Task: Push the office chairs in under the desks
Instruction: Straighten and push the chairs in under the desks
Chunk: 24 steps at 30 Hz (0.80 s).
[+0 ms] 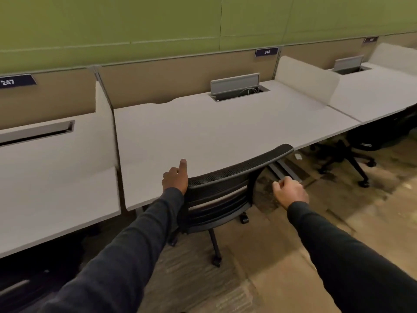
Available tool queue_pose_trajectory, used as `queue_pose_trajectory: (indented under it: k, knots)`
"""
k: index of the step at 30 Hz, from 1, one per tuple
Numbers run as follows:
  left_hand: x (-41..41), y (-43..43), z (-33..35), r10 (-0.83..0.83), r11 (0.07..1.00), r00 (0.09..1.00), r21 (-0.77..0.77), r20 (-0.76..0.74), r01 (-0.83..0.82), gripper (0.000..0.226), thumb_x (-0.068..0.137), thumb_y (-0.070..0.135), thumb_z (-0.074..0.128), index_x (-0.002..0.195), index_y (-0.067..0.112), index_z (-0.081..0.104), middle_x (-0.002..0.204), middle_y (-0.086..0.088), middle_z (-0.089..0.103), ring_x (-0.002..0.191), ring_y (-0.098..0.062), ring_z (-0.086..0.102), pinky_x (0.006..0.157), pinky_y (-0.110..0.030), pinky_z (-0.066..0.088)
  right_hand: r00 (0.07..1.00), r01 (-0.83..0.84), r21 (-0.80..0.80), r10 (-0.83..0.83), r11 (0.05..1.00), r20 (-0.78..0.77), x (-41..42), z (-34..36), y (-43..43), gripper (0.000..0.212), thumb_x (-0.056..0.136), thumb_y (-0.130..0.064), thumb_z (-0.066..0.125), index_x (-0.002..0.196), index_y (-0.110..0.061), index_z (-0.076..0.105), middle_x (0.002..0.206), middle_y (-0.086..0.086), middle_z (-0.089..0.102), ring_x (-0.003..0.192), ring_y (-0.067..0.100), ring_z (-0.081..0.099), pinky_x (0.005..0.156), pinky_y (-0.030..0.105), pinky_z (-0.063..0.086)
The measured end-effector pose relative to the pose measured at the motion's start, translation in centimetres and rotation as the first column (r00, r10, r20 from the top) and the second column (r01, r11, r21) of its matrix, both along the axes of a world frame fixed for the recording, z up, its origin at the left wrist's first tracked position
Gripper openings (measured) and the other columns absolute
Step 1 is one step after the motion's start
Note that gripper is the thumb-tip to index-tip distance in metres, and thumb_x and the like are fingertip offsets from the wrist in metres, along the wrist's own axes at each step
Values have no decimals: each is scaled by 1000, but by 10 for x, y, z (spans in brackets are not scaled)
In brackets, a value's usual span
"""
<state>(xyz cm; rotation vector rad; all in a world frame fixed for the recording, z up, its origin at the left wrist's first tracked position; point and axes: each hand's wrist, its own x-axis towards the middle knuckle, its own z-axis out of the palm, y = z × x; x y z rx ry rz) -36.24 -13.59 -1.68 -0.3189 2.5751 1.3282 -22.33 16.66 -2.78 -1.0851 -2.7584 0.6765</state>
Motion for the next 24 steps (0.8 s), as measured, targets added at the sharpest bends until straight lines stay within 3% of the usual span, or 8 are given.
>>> queue_pose_trajectory:
  k: [4,7,9,13,17,19,21,24]
  knots:
    - [13,25,0,94,996,995,9,-18,-93,75,97,68,25,124,7,59,134,-20,55,119,-37,49,103,-43,36,967,24,-103,-49,994,-249,-39,43,46,41,100,-48,47,120,-14,58,122,18,60,109,40,59,88,43,45]
    - [13,31,-2,205,974,978,100,-27,-202,72,97,69,28,110,7,63,124,-14,62,100,-29,51,89,-38,37,977,-114,-67,100,991,-189,-73,59,65,54,99,-55,49,129,-12,58,130,18,55,118,39,55,100,45,45]
    - [11,32,-5,269,943,962,214,-41,-254,73,95,70,32,110,9,68,121,-12,65,105,-29,54,96,-40,39,976,-177,-41,170,983,-134,-89,59,76,57,95,-58,54,125,-11,64,131,18,54,119,39,55,102,46,46]
    - [15,43,-11,485,707,874,583,12,-400,63,81,72,52,91,15,76,105,-2,74,109,-21,58,110,-47,34,953,-284,-67,274,956,-130,-111,39,103,49,93,-50,64,124,-13,67,136,15,55,124,35,53,107,43,43]
    - [12,62,-13,533,570,845,728,23,-380,51,82,64,57,83,16,75,98,-5,77,107,-15,64,117,-51,26,933,-305,-266,232,914,-274,-129,25,129,39,91,-54,64,102,-19,76,113,5,71,111,29,63,99,41,50]
    - [12,64,-15,533,504,845,786,44,-359,51,83,63,57,83,14,73,107,-13,75,114,-20,65,116,-53,27,916,-273,-576,24,771,-401,-139,22,144,40,91,-54,62,88,-17,79,104,5,76,106,31,67,100,45,51]
    - [13,62,-15,526,436,848,837,63,-332,55,86,64,54,85,12,72,114,-18,72,118,-24,64,112,-53,34,902,-283,-820,-154,497,-404,-148,16,159,46,92,-53,61,79,-13,79,104,15,77,98,31,69,100,49,52]
    - [16,64,-13,540,403,838,852,75,-335,59,92,62,49,82,8,69,97,-17,71,97,-24,69,88,-40,50,927,-295,-902,-136,315,-351,-157,4,168,61,88,-66,57,65,-14,76,99,17,77,81,23,72,88,41,57]
